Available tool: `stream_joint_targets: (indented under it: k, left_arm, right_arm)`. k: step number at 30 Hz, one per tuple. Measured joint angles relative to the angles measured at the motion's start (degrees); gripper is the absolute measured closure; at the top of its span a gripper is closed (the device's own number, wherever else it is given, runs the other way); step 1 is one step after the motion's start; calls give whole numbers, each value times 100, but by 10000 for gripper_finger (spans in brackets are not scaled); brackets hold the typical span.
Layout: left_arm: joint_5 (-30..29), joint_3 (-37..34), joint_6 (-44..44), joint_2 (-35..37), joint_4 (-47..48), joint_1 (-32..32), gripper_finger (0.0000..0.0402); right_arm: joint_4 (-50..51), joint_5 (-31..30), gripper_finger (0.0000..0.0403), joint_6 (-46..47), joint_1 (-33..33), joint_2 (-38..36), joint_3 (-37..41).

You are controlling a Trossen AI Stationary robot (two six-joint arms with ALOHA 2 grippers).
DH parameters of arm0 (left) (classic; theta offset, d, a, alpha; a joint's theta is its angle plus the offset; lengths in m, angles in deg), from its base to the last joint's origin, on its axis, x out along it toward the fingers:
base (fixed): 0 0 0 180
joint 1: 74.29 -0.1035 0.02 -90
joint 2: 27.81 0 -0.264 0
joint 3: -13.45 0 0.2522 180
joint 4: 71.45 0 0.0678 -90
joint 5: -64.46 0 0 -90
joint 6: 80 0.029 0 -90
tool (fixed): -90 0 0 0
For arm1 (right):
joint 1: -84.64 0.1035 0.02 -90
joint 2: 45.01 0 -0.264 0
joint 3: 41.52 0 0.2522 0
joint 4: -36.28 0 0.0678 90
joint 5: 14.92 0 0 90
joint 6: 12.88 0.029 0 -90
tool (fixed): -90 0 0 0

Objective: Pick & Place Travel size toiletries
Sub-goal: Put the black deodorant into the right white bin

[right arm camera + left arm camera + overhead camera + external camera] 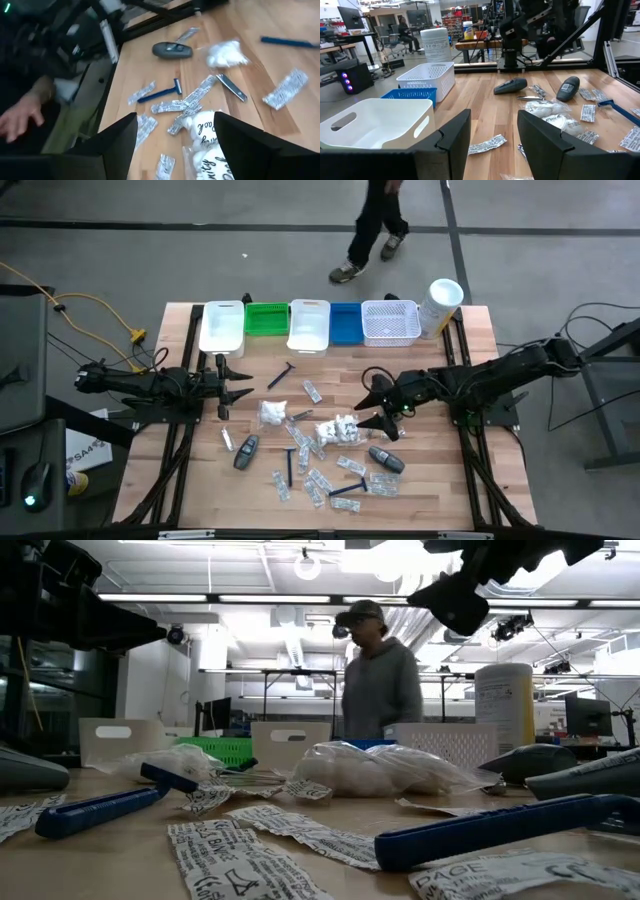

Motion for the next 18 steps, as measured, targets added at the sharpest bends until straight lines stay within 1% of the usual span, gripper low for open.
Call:
stream_joint_targets:
  k: [2, 4, 8, 14, 18]
  left_arm:
    - [2, 1, 2, 0, 0, 0, 239]
    - [1, 1, 1, 2, 0, 2, 239]
    - [0, 2, 2, 0, 0, 0, 239]
    - [1, 1, 2, 1, 0, 0, 239]
    - [0, 2, 0, 0, 0, 0, 239]
  right_arm:
    - [46, -217, 147, 465, -22, 0, 0]
    - [204, -323, 147, 744, -68, -2, -5]
    - [983, -600, 147, 1156, -75, 0, -126]
    - [1670, -1156, 147, 1364, -75, -2, -376]
    - [2290, -1509, 147, 1552, -71, 0, -693]
